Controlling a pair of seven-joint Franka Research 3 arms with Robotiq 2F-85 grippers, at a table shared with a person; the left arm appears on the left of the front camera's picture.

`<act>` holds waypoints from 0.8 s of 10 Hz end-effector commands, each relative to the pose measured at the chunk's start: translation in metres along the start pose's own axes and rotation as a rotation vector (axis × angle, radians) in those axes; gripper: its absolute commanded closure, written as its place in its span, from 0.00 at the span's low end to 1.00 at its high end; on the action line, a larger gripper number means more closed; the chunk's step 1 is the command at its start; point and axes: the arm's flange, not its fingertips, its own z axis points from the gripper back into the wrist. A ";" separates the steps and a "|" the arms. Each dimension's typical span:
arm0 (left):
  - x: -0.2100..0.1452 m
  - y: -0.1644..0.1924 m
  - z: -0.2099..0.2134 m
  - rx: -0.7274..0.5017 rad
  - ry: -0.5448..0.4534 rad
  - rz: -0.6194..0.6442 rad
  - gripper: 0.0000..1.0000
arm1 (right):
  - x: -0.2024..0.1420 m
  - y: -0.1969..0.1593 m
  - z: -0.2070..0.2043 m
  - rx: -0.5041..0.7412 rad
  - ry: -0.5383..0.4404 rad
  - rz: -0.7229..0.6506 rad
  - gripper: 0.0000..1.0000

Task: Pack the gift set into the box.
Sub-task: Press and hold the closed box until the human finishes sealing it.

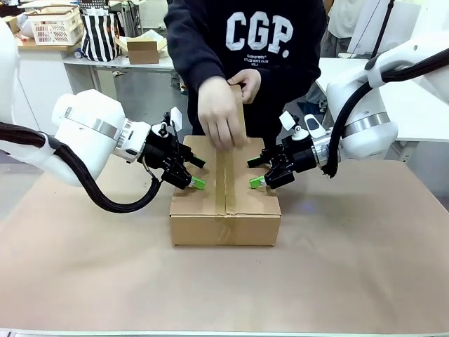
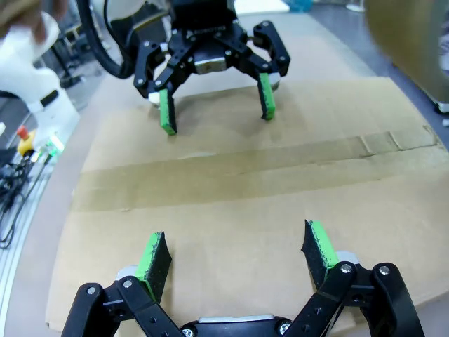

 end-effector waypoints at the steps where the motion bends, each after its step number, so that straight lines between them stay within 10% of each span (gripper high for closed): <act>1: -0.002 -0.001 -0.001 -0.003 0.004 -0.002 0.00 | -0.003 0.001 -0.002 -0.004 0.011 -0.005 0.00; 8: -0.002 -0.001 -0.001 -0.003 0.004 -0.002 0.00 | -0.003 0.001 -0.002 -0.004 0.011 -0.005 0.00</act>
